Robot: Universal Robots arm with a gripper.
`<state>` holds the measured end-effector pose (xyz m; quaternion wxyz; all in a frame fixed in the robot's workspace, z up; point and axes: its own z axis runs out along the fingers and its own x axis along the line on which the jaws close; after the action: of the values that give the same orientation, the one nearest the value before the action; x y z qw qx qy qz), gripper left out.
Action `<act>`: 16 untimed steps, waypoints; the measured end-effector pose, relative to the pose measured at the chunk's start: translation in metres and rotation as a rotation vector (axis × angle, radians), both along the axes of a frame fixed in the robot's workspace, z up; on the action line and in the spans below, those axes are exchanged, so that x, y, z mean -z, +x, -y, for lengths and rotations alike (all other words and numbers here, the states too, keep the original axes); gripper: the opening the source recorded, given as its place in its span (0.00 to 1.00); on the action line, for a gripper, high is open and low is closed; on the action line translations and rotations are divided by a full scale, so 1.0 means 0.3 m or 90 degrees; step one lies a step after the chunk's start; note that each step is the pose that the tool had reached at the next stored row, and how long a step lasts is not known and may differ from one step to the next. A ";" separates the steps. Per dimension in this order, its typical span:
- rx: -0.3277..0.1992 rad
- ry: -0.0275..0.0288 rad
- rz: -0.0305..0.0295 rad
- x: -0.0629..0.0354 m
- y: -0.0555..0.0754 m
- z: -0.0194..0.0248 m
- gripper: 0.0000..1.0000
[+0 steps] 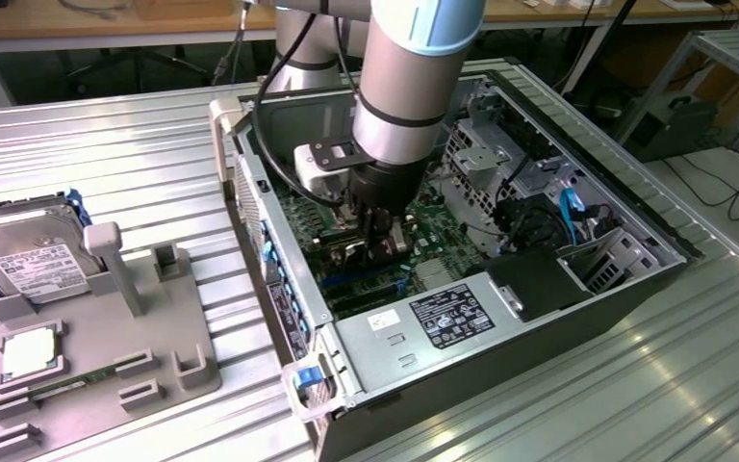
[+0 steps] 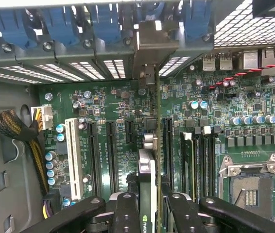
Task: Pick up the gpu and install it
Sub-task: 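Insert the gpu into the slot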
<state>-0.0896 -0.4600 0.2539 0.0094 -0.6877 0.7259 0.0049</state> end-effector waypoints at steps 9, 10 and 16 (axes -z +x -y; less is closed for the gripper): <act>0.000 -0.0003 -0.0062 0.015 0.000 0.000 0.27; 0.000 -0.0003 -0.0063 0.015 0.000 0.000 0.27; 0.000 0.0013 -0.0053 -0.001 0.001 -0.001 0.27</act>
<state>-0.0895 -0.4598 0.2542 0.0071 -0.6877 0.7259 0.0085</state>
